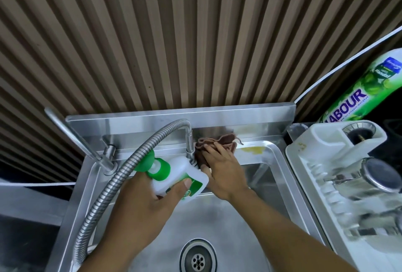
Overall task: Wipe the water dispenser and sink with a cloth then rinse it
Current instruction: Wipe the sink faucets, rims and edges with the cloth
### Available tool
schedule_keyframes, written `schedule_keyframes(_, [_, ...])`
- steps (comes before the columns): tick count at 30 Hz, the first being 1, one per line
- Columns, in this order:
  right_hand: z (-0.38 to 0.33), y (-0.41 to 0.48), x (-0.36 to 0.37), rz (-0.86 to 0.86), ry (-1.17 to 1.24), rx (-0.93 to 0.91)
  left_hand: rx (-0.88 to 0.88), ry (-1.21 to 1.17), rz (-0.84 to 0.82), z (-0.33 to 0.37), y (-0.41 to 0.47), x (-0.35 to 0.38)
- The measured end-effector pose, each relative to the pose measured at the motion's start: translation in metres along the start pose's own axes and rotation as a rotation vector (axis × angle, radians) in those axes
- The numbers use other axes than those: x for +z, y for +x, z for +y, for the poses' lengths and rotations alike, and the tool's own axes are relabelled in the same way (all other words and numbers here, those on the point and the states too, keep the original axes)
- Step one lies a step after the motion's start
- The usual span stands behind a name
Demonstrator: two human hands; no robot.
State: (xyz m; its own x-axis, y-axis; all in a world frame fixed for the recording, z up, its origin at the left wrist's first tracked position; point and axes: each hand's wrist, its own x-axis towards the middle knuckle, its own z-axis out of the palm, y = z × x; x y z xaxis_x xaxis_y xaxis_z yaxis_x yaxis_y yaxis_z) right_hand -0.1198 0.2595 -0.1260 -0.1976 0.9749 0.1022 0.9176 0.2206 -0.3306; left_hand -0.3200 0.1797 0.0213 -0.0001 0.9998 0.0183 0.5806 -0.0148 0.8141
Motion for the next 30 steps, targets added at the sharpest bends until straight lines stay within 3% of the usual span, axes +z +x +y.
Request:
schedule_keyframes(3, [0.000, -0.013, -0.002, 0.077, -0.025, 0.076, -0.005, 0.001, 0.002, 0.001, -0.001, -0.001])
schedule_keyframes(7, [-0.005, -0.008, 0.011, 0.028, -0.105, 0.200, -0.018, 0.023, -0.003, -0.003, 0.000, 0.001])
schedule_keyframes(13, [-0.019, 0.012, 0.004, -0.166, -0.061, 0.054, -0.038, 0.058, 0.004, -0.009, 0.003, 0.002])
schedule_keyframes(17, [0.004, 0.000, -0.006, -0.131, -0.108, -0.012, -0.040, 0.062, -0.006, -0.009, 0.004, 0.002])
schedule_keyframes(20, [0.030, -0.017, -0.009, -0.035, -0.233, 0.163, -0.050, 0.067, -0.003, -0.010, 0.004, 0.001])
schedule_keyframes(25, [0.003, -0.012, 0.009, 0.089, -0.170, 0.403, -0.056, 0.056, -0.008, -0.007, 0.002, 0.003])
schedule_keyframes(30, [-0.023, -0.003, 0.019, -0.024, -0.043, 0.130, -0.027, 0.050, -0.017, 0.000, 0.002, 0.004])
